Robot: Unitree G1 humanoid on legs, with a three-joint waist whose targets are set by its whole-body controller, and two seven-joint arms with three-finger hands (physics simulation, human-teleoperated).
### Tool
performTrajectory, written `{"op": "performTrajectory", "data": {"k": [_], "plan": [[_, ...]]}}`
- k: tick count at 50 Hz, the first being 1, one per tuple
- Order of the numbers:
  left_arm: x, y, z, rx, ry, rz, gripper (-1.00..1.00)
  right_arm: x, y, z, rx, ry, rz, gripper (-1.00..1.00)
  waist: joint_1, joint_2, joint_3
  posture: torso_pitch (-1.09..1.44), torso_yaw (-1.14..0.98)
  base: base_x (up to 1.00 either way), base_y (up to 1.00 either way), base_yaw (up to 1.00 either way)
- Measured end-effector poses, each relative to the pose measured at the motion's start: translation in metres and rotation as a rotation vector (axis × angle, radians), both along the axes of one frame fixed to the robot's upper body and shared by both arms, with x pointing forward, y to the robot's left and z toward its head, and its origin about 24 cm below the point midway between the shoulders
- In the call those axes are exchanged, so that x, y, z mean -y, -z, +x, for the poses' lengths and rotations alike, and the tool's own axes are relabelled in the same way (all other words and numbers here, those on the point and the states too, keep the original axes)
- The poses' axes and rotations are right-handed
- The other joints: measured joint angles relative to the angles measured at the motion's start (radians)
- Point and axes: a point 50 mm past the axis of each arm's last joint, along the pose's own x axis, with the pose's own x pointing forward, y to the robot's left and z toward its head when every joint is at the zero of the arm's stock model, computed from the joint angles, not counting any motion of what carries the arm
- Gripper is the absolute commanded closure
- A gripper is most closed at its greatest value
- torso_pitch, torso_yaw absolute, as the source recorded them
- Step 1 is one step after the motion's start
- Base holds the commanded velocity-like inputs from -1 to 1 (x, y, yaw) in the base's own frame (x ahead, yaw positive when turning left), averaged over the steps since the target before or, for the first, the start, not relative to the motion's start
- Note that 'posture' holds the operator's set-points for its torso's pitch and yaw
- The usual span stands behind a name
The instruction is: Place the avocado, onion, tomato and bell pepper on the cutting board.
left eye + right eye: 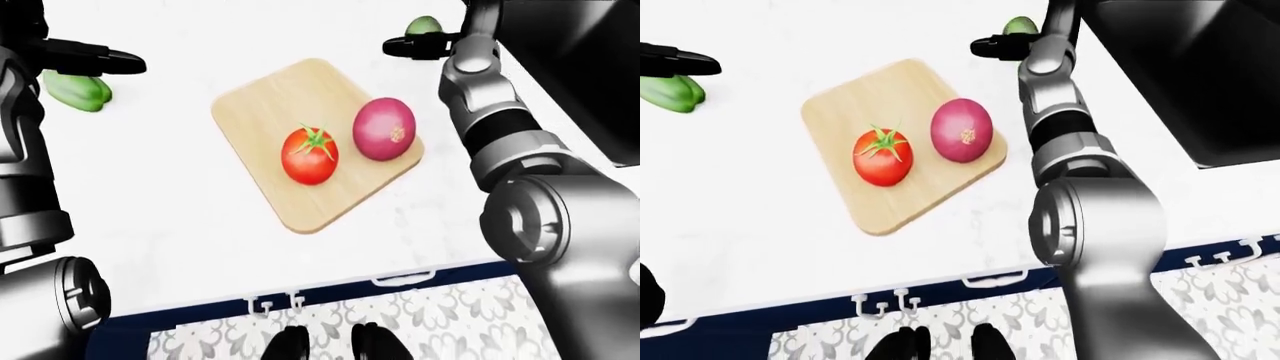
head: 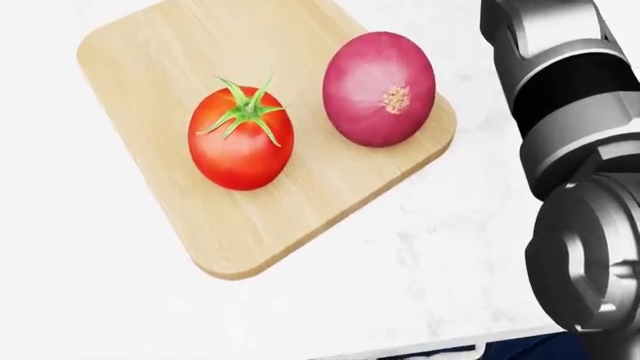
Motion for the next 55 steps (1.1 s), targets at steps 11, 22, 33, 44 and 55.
{"op": "performTrajectory", "data": {"k": [11,22,33,44,55], "plan": [[-0.001,0.001,-0.001,-0.002,-0.004,0.002,-1.0,0.0,0.004,0.001,-0.021,0.002,-0.01,-1.0,0.0,0.002,0.047,0.67,0.0,0.0,0.0,0.0],[0.0,0.004,0.0,-0.016,-0.01,0.0,-1.0,0.001,-0.009,-0.002,0.048,0.026,0.017,-1.0,0.0,0.001,0.087,0.69,0.0,0.0,0.0,0.0],[-0.005,-0.001,-0.008,0.006,-0.014,0.002,-1.0,0.002,-0.014,-0.004,0.079,0.067,0.027,-1.0,-0.001,0.003,0.09,0.69,0.0,0.0,0.0,0.0],[-0.007,0.0,-0.009,0.003,-0.021,0.002,-1.0,0.005,-0.015,-0.006,0.098,0.113,0.036,-0.78,0.001,0.006,0.089,0.69,0.0,0.0,0.0,0.0],[-0.008,-0.001,-0.011,0.001,-0.023,0.011,-1.0,0.004,-0.017,-0.006,0.113,0.097,0.082,-0.58,-0.001,0.007,0.089,0.69,0.0,0.0,0.0,0.0]]}}
